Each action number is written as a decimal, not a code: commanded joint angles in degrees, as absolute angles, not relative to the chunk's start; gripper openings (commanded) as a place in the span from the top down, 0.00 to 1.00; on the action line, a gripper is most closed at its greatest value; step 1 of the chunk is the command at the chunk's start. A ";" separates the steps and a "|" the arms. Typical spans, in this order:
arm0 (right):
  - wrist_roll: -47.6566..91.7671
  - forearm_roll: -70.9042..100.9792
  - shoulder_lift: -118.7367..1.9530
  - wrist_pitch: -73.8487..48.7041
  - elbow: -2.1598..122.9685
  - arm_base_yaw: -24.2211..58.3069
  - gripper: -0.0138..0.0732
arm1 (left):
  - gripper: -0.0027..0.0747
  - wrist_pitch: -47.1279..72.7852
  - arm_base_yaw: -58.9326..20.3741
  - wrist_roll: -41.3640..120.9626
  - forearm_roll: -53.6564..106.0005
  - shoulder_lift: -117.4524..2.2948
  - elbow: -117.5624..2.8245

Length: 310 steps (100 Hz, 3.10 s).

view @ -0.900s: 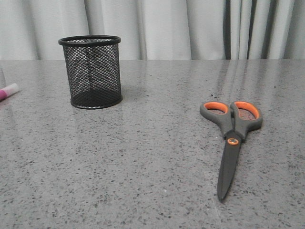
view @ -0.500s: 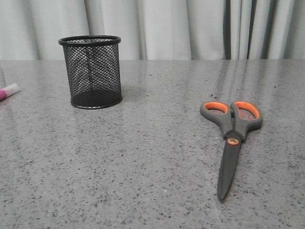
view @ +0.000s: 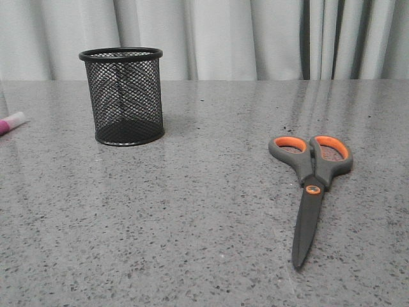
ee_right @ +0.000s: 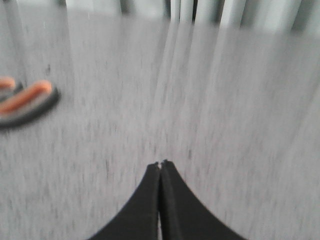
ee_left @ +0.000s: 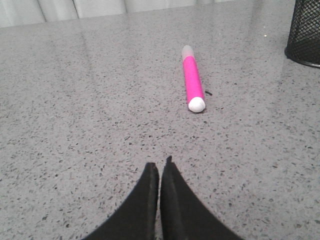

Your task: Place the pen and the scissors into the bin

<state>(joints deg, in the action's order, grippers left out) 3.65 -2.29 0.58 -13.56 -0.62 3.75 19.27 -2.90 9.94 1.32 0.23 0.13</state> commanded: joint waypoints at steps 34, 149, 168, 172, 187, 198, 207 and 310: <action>-8.73 8.11 1.64 20.11 -1.26 3.50 0.92 | 0.99 12.41 -2.86 9.35 1.12 2.04 2.56; -14.59 9.22 -29.09 -20.12 31.06 3.72 0.44 | 0.66 38.27 -2.86 11.11 21.79 -46.22 -46.56; -14.59 9.22 -30.76 -22.65 31.36 3.79 0.44 | 0.67 49.31 -2.86 6.42 14.40 -65.71 -61.94; -14.59 9.22 -30.76 -23.48 31.36 3.79 0.44 | 0.67 50.98 -2.86 5.20 12.87 -69.73 -64.25; -14.59 9.22 -30.76 -24.69 31.36 3.79 0.44 | 0.67 56.71 -3.30 4.21 11.97 -82.47 -72.52; -14.59 9.22 -30.76 -24.92 31.36 3.79 0.44 | 0.67 59.14 -5.23 4.18 10.73 -89.58 -76.50; -14.59 9.22 -30.76 -25.44 31.36 3.79 0.44 | 0.67 59.43 -7.51 2.65 7.38 -92.98 -78.40; -14.59 12.39 -30.76 -29.18 31.36 3.79 0.44 | 0.99 33.50 -9.44 20.86 30.18 -85.01 -78.98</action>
<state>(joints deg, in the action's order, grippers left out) -15.17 11.96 -30.14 -31.85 29.27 3.75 44.88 -8.41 13.39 19.34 -93.75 -77.19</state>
